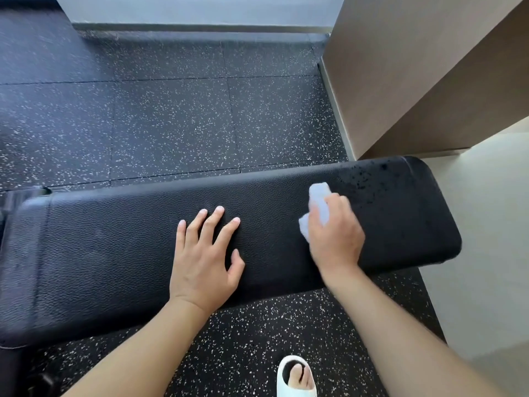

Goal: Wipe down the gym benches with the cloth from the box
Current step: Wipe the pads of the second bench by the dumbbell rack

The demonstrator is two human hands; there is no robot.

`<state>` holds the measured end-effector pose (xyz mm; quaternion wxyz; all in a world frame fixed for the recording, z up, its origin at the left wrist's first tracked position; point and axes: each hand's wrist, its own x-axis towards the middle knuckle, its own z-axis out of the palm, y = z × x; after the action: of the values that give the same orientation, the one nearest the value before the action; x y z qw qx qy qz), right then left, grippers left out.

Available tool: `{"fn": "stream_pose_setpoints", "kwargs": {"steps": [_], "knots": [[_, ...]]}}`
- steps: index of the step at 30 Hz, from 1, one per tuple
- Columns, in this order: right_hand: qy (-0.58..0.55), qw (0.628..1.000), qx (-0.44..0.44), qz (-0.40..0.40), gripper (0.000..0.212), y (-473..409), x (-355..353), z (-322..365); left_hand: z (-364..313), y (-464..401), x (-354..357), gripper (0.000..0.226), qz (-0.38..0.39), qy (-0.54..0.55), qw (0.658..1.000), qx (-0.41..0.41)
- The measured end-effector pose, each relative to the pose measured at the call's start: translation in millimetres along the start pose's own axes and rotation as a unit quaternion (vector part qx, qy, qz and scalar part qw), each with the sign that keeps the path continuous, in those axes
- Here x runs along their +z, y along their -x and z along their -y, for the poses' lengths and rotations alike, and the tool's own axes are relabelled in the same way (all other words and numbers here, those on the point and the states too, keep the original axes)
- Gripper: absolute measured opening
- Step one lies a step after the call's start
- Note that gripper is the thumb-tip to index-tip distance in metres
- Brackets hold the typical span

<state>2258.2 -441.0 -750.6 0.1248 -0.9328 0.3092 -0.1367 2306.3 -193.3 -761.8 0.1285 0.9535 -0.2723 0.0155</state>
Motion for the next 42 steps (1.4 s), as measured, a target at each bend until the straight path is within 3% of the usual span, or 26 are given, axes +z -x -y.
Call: {"fn": "stream_pose_setpoints", "kwargs": {"steps": [6, 8, 12, 14, 17, 23, 30, 33, 35, 36, 38, 40, 42], "knots": [[-0.086, 0.986, -0.139, 0.026, 0.02, 78.1, 16.5, 71.2, 1.0, -0.6, 0.5, 0.059, 0.015, -0.004, 1.0, -0.001], [-0.112, 0.974, -0.192, 0.038, 0.02, 74.2, 14.8, 63.9, 0.4, -0.3, 0.5, 0.059, 0.015, -0.003, 1.0, -0.003], [-0.087, 0.913, -0.397, 0.03, 0.017, 38.4, -3.0, 16.1, -1.6, -0.7, 0.4, 0.058, 0.008, -0.009, 1.0, 0.0], [-0.065, 0.932, -0.357, -0.002, 0.017, 14.6, -12.0, -14.8, -2.4, -0.7, 0.0, 0.058, 0.005, -0.013, 1.0, -0.001], [-0.083, 0.986, -0.145, 0.01, 0.023, -11.8, -20.6, -54.1, -3.1, -0.5, -0.2, 0.058, 0.002, -0.014, 1.0, -0.001], [-0.047, 0.999, 0.006, -0.002, 0.025, 2.9, -6.9, -29.5, -2.4, -0.4, -0.2, 0.058, 0.007, -0.012, 1.0, -0.002], [-0.06, 0.985, -0.159, 0.021, 0.02, 22.2, 27.2, 85.6, -1.3, -0.8, -1.8, 0.059, 0.017, -0.005, 1.0, 0.002], [-0.086, 0.963, -0.255, 0.025, 0.02, 9.4, 26.4, 72.9, 0.1, -0.9, -0.9, 0.059, 0.011, -0.003, 1.0, 0.006], [-0.043, 0.944, -0.326, 0.015, 0.018, -9.3, 20.6, 42.0, -0.7, -1.1, -2.1, 0.058, 0.009, 0.0, 1.0, 0.008], [-0.002, 0.949, -0.316, 0.013, 0.021, -22.7, 16.5, 23.8, -1.2, -1.6, -3.2, 0.058, 0.011, 0.001, 1.0, 0.008], [0.06, 0.974, -0.215, 0.03, 0.029, -50.2, 6.8, -16.7, -2.0, -2.7, -5.5, 0.057, 0.017, 0.009, 1.0, 0.001], [0.004, 0.991, -0.127, 0.034, 0.025, -62.8, -3.8, -51.6, -3.5, -3.4, -8.8, 0.056, 0.022, 0.033, 0.999, -0.011], [-0.046, 0.994, -0.099, 0.019, 0.022, -55.7, -11.2, -67.2, -4.2, -6.1, -13.1, 0.055, 0.024, 0.063, 0.998, -0.021]]}}
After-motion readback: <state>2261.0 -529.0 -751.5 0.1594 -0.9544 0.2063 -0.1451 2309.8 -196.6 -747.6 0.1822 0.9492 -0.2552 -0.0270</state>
